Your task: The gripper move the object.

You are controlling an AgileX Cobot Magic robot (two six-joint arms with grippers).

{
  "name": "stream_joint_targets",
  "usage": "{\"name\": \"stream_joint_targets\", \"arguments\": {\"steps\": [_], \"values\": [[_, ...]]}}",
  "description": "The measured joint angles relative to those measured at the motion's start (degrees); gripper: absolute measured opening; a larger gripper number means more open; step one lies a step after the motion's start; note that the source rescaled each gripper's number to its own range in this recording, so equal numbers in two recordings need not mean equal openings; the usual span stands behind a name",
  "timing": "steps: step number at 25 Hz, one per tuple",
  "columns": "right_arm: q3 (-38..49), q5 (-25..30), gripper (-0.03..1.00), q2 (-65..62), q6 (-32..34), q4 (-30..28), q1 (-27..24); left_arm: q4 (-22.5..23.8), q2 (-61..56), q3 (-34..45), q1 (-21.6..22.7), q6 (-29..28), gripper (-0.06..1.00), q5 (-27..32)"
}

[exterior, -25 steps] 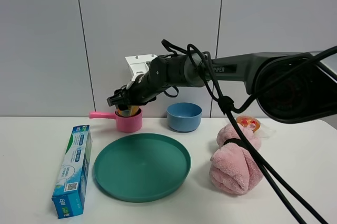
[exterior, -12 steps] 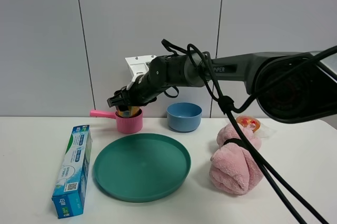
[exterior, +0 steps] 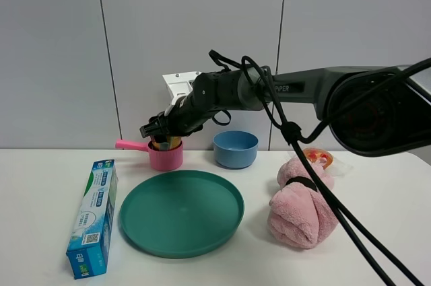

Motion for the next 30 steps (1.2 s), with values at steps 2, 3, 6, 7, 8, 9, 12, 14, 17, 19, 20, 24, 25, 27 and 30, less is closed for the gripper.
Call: {"name": "stream_joint_targets", "arguments": {"steps": [2,3,6,7,8,9,12,14,17,19,20,24,25,27,30], "values": [[0.00,0.00,0.00,0.00,0.00,0.00,-0.02,0.00,0.00,0.00,0.00,0.00,1.00,0.00],[0.00,0.00,0.00,0.00,0.00,0.00,-0.02,0.00,0.00,0.00,0.00,0.00,1.00,0.00],[0.00,0.00,0.00,0.00,0.00,0.00,-0.06,0.00,0.00,0.00,0.00,0.00,1.00,0.00],[0.00,0.00,0.00,0.00,0.00,0.00,-0.08,0.00,0.00,0.00,0.00,0.00,1.00,0.00],[0.00,0.00,0.00,0.00,0.00,0.22,-0.08,0.00,0.00,0.00,0.00,0.00,1.00,0.00],[0.00,0.00,0.00,0.00,0.00,0.54,-0.08,0.00,0.00,0.00,0.00,0.00,1.00,0.00],[0.00,0.00,0.00,0.00,0.00,1.69,-0.08,0.00,0.00,0.00,0.00,0.00,1.00,0.00],[0.00,0.00,0.00,0.00,0.00,2.06,-0.08,0.00,0.00,0.00,0.00,0.00,1.00,0.00],[-0.07,-0.28,0.05,0.00,0.00,2.44,-0.08,0.00,0.00,0.00,0.00,0.00,1.00,0.00],[-0.07,-0.84,0.06,0.00,0.00,2.57,-0.08,0.00,0.00,0.00,0.00,0.00,1.00,0.00],[-0.07,-1.28,0.06,0.00,0.00,2.63,-0.08,0.00,0.00,0.00,0.00,0.05,1.00,0.00],[-0.27,-1.59,0.07,0.00,0.00,2.63,-0.08,0.00,0.00,0.00,0.00,0.05,1.00,0.00],[-0.27,-1.59,0.09,0.00,0.00,2.71,-0.08,0.00,0.00,0.00,0.00,0.05,1.00,0.00],[-0.27,-1.92,0.19,0.00,0.00,2.85,-0.08,0.00,0.00,0.00,0.00,0.05,1.00,0.00],[-0.42,-1.48,0.36,-0.94,0.00,2.92,-0.08,0.00,0.00,0.00,0.00,0.05,1.00,0.00]]}}
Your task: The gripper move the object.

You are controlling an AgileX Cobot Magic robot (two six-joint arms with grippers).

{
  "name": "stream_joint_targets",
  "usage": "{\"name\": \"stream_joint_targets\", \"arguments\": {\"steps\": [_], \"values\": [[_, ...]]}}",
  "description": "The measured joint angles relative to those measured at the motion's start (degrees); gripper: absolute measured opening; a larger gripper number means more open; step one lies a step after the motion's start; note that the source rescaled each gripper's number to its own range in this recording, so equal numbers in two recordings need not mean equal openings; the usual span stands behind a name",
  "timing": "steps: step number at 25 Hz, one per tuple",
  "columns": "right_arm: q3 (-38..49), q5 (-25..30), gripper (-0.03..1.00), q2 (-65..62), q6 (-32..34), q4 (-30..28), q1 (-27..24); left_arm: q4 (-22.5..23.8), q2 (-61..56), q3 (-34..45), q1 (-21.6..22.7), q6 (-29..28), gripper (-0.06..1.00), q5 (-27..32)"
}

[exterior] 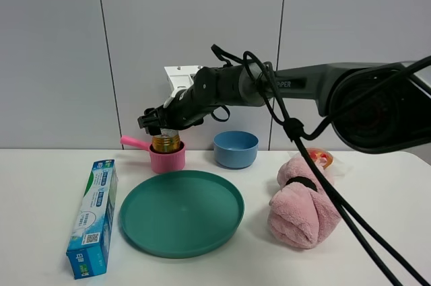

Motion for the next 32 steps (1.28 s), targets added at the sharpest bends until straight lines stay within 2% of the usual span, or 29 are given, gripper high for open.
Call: {"name": "stream_joint_targets", "arguments": {"steps": [6,14,21,24,26,28,32], "values": [[0.00,6.03,0.41,-10.10,-0.37,-1.22,0.00,0.00,0.00,0.00,0.00,-0.04,1.00,0.00],[-0.06,23.28,0.41,-30.79,-2.76,-1.89,0.00,0.00,0.00,0.00,0.00,-0.04,1.00,0.00],[-0.13,37.97,0.42,-43.32,-1.77,-7.34,0.98,0.00,0.00,0.00,0.00,-0.04,1.00,0.00],[1.27,43.67,0.54,-45.32,-0.35,-9.04,1.40,0.00,0.00,0.00,0.00,-0.04,1.00,0.00],[5.98,44.39,0.61,-46.88,0.54,-9.95,1.56,0.00,0.00,0.00,0.00,-0.04,1.00,0.00],[14.41,42.44,0.64,-48.92,1.74,-10.32,1.56,0.00,0.00,0.00,0.00,-0.04,1.00,0.00],[35.38,29.57,0.65,-55.91,2.74,-8.74,1.56,0.00,0.00,0.00,0.00,-0.04,1.00,0.00]]}}
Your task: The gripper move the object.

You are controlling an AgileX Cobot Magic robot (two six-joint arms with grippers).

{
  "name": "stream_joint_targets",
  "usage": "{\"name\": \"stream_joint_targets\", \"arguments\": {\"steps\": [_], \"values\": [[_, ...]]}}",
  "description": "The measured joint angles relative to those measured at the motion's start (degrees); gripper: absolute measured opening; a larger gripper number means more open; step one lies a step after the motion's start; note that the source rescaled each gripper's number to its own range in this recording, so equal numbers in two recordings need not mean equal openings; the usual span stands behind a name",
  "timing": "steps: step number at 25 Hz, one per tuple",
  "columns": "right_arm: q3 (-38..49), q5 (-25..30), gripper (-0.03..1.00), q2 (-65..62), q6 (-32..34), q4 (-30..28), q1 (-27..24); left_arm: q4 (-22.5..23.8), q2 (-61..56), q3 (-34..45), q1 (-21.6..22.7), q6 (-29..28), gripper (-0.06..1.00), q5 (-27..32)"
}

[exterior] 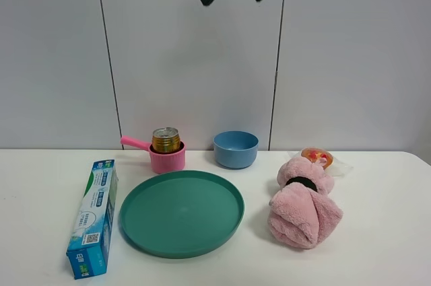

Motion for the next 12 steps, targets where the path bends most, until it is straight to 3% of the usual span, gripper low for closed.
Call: {"name": "stream_joint_targets", "arguments": {"steps": [5,12], "values": [[22.23,-14.38,0.66,-11.85,1.82,3.46,0.00,0.00,0.00,0.00,0.00,0.00,1.00,0.00],[39.79,-16.85,0.66,-28.74,6.29,5.40,-1.49,0.00,0.00,0.00,0.00,0.00,1.00,0.00]]}}
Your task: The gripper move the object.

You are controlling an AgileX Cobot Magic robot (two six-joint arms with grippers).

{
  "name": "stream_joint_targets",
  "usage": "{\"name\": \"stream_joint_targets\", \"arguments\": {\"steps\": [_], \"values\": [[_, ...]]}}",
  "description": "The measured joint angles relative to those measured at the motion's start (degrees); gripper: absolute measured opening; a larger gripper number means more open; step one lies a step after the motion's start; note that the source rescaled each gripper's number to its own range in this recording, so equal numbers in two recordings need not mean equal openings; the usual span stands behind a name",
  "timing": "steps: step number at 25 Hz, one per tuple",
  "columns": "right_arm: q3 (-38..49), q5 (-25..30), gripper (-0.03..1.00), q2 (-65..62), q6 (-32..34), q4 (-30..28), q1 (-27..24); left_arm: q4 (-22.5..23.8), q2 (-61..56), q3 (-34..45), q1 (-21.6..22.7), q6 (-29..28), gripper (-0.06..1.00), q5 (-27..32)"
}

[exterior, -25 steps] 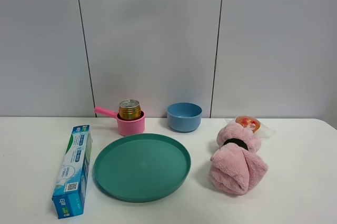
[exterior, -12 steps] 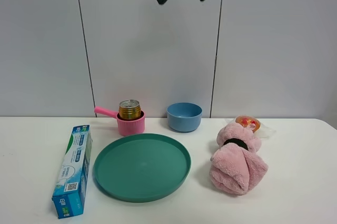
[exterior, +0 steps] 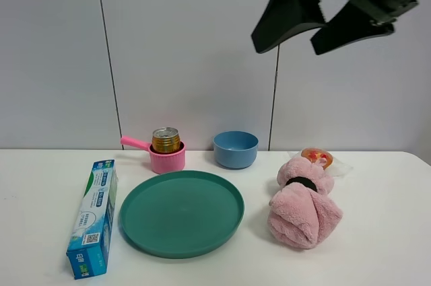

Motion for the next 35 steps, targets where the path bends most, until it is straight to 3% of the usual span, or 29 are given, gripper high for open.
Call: {"name": "stream_joint_targets", "arguments": {"steps": [8,22,29,35], "values": [[11.19,2.86,0.66,-14.84,1.82,0.43,-8.34,0.00,0.00,0.00,0.00,0.00,1.00,0.00],[23.49,22.38,0.66,-39.97,3.78,0.43,-25.49,0.00,0.00,0.00,0.00,0.00,1.00,0.00],[27.56,23.21,0.66,-52.32,3.72,0.43,-33.08,0.00,0.00,0.00,0.00,0.00,1.00,0.00],[27.56,23.83,0.66,-58.46,3.72,0.43,-36.18,0.00,0.00,0.00,0.00,0.00,1.00,0.00]]}}
